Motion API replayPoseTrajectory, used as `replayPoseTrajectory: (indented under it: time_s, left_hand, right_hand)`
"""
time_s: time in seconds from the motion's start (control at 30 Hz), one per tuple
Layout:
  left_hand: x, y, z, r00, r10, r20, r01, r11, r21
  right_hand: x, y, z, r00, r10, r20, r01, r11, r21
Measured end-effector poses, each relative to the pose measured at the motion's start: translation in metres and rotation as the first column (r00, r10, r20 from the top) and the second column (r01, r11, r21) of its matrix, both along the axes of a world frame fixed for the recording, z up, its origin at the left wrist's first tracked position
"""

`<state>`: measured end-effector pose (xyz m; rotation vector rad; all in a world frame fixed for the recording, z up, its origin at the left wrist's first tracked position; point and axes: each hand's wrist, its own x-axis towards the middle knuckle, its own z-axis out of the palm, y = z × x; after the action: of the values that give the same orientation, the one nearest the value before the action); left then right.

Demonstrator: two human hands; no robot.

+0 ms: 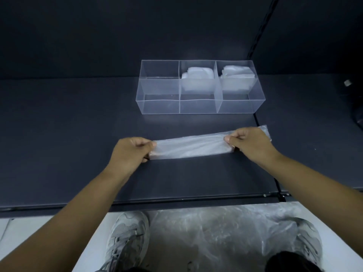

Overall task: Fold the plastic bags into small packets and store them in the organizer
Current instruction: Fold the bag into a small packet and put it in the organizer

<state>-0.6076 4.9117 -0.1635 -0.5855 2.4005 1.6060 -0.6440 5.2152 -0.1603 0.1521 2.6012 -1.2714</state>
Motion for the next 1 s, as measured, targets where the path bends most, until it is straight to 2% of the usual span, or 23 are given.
replayPoseTrajectory:
  time_s: [0.07, 0.1, 0.17, 0.2, 0.27, 0.3, 0.4, 0.5, 0.63, 0.7, 0.77, 0.8, 0.87, 0.93, 1.0]
  left_hand:
    - [0.005, 0.006, 0.0, 0.995, 0.012, -0.1, -0.028, 0.987, -0.159]
    - [0.01, 0.011, 0.001, 0.978, -0.014, -0.21, -0.05, 0.954, -0.296]
    - [0.02, 0.023, 0.004, 0.875, -0.234, -0.423, -0.067, 0.807, -0.587]
    - [0.026, 0.031, 0.004, 0.805, -0.387, -0.45, -0.025, 0.735, -0.677]
    - [0.035, 0.047, 0.0, 0.691, -0.63, -0.355, 0.14, 0.599, -0.788]
    - [0.038, 0.053, -0.003, 0.667, -0.695, -0.269, 0.234, 0.538, -0.81]
    - [0.043, 0.056, -0.014, 0.659, -0.752, 0.013, 0.426, 0.359, -0.83]
    - [0.041, 0.049, -0.027, 0.664, -0.732, 0.155, 0.471, 0.247, -0.847]
    - [0.037, 0.045, -0.029, 0.668, -0.722, 0.181, 0.477, 0.229, -0.848]
    - [0.035, 0.045, -0.029, 0.658, -0.731, 0.181, 0.477, 0.218, -0.852]
    - [0.034, 0.044, -0.029, 0.644, -0.739, 0.195, 0.477, 0.189, -0.858]
    - [0.033, 0.044, -0.029, 0.638, -0.745, 0.194, 0.48, 0.188, -0.857]
    - [0.033, 0.044, -0.028, 0.631, -0.756, 0.173, 0.491, 0.217, -0.843]
    - [0.033, 0.044, -0.027, 0.625, -0.766, 0.15, 0.492, 0.238, -0.837]
    - [0.033, 0.043, -0.026, 0.622, -0.769, 0.145, 0.483, 0.232, -0.844]
  right_hand:
    - [-0.002, -0.002, -0.001, 1.0, -0.005, -0.009, 0.005, 1.0, 0.016]
    - [-0.003, -0.004, -0.001, 1.0, -0.011, -0.017, 0.011, 0.999, 0.039]
    - [-0.007, -0.007, -0.001, 0.999, -0.02, -0.044, 0.024, 0.995, 0.093]
    - [-0.008, -0.01, -0.001, 0.998, -0.019, -0.061, 0.026, 0.993, 0.118]
    - [-0.01, -0.014, -0.001, 0.995, 0.001, -0.1, 0.018, 0.983, 0.184]
    - [-0.011, -0.015, -0.001, 0.993, 0.018, -0.119, 0.008, 0.975, 0.221]
    - [-0.012, -0.018, -0.002, 0.989, 0.064, -0.135, -0.025, 0.96, 0.279]
    - [-0.015, -0.02, -0.003, 0.984, 0.099, -0.151, -0.044, 0.943, 0.329]
    - [-0.011, -0.025, 0.002, 0.981, 0.11, -0.157, -0.033, 0.904, 0.426]
    - [-0.002, -0.033, 0.006, 0.93, 0.196, -0.311, 0.028, 0.805, 0.592]
    - [0.012, -0.051, 0.006, 0.825, 0.363, -0.434, -0.034, 0.798, 0.602]
    - [0.02, -0.062, 0.005, 0.786, 0.454, -0.42, -0.172, 0.813, 0.557]
    - [0.035, -0.079, -0.006, 0.752, 0.608, -0.253, -0.459, 0.76, 0.46]
    - [0.043, -0.075, -0.021, 0.74, 0.667, -0.093, -0.536, 0.667, 0.518]
    - [0.043, -0.053, -0.029, 0.758, 0.652, -0.031, -0.495, 0.605, 0.624]
